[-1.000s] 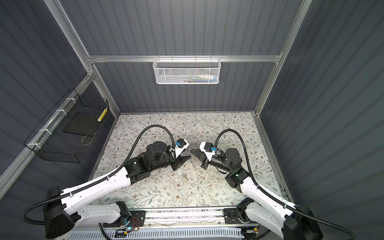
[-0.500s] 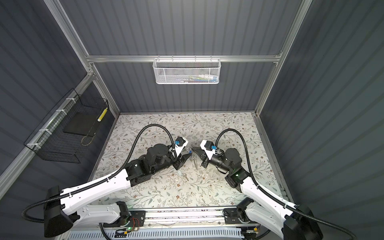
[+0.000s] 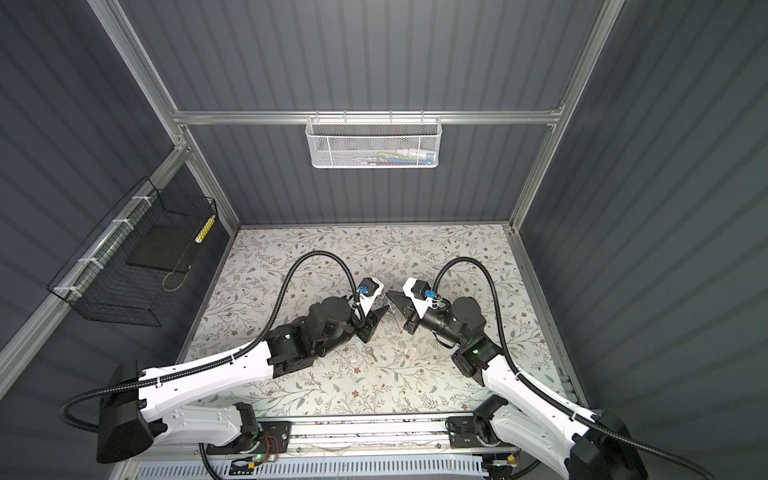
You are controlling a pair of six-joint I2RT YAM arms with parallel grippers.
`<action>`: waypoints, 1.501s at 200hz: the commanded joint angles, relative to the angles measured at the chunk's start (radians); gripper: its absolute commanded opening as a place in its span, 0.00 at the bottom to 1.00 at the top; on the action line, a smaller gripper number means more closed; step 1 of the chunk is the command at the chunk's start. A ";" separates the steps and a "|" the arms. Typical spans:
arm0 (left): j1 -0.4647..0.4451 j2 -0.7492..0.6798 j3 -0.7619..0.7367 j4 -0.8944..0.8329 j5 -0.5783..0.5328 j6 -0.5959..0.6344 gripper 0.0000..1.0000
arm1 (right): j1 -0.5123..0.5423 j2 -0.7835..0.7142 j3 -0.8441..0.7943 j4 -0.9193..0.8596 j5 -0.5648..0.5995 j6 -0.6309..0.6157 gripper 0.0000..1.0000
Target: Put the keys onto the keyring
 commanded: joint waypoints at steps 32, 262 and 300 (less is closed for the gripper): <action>-0.009 -0.006 -0.002 0.030 -0.062 0.011 0.32 | 0.001 -0.023 -0.011 0.018 -0.012 0.003 0.00; -0.008 -0.011 -0.074 0.196 0.063 -0.045 0.49 | 0.001 -0.041 -0.014 0.014 -0.007 0.020 0.00; -0.009 -0.009 -0.078 0.207 0.030 -0.051 0.45 | 0.001 -0.050 -0.022 0.014 -0.010 0.022 0.00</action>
